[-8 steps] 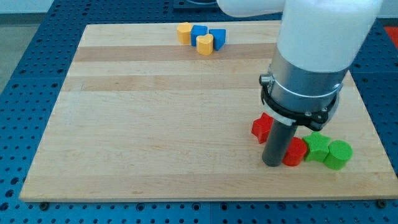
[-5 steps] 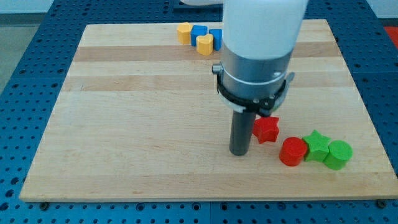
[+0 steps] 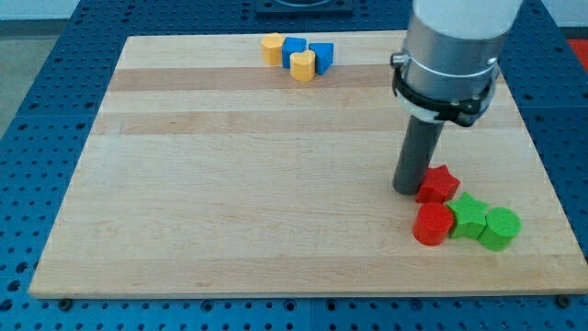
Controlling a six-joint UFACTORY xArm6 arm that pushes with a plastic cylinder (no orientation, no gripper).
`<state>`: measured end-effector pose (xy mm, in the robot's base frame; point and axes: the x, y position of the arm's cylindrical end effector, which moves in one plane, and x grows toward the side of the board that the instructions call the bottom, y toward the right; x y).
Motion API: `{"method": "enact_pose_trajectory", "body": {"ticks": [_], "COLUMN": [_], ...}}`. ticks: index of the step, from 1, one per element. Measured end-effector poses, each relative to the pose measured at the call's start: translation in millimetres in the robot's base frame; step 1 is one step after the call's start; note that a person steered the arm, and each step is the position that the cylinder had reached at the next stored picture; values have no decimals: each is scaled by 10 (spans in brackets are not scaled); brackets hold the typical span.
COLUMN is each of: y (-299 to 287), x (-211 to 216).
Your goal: Push the red star to the green star
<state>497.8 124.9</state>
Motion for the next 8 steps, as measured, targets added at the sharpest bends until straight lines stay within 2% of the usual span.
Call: {"method": "enact_pose_trajectory", "body": {"ticks": [4,8], "y": [351,477], "x": [-242,-241]}}
